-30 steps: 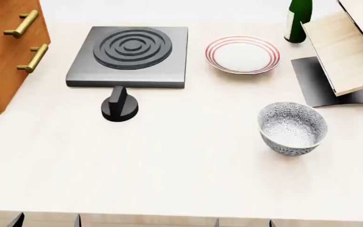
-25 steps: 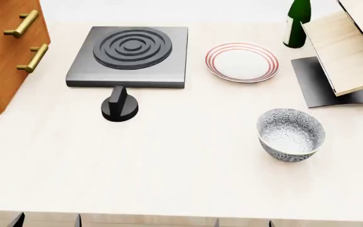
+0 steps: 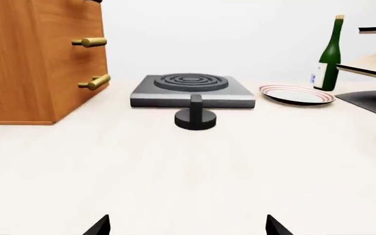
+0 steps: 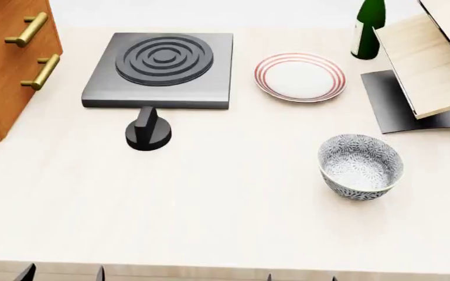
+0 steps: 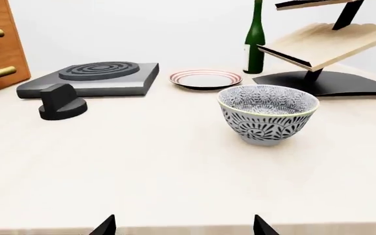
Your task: Put the bowl on the stove.
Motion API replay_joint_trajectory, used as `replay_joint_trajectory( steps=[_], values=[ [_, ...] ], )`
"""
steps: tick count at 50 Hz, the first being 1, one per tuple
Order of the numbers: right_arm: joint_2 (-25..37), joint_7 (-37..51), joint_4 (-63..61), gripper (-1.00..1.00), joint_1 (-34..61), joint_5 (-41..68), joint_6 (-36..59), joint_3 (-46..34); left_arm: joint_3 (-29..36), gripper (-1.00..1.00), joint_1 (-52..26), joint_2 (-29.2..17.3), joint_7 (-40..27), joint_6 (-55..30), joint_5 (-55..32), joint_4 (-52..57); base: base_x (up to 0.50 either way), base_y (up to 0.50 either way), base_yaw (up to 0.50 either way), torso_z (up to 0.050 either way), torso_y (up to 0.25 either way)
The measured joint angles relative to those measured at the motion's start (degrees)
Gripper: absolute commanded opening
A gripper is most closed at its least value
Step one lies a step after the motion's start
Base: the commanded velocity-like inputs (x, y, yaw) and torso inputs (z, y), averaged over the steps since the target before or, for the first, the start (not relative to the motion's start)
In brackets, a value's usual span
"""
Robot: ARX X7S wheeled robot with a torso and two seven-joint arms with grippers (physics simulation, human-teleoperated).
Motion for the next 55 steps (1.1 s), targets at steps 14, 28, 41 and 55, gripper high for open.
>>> replay_joint_trajectory(
  steps=[14,28,41,55],
  values=[
    [0.9,1.5,-3.3,1.00,0.0,4.5,4.3,0.7,-0.4,1.00,0.3,-1.4,-1.9,-2.8,-2.8,3.2,0.00,0.00,0.00,0.000,0.000],
    [9.9,8.0,-24.6,1.00,7.7,15.5,24.7,14.1,-6.6,1.00,-6.0,-7.9,-3.4,-10.4,-7.5,22.7,0.00,0.00,0.00,0.000,0.000],
    [23.9,1.0,-38.0,1.00,5.8,34.7,38.7,44.3,-23.8,1.00,-11.3,-17.9,-3.4,-11.3,-26.9,43.5,0.00,0.00,0.00,0.000,0.000],
    [26.5,-6.6,-40.7,1.00,-0.9,52.4,45.1,74.3,-41.5,1.00,-6.3,-24.6,-0.2,-8.3,-54.4,52.0,0.00,0.00,0.00,0.000,0.000]
  ],
)
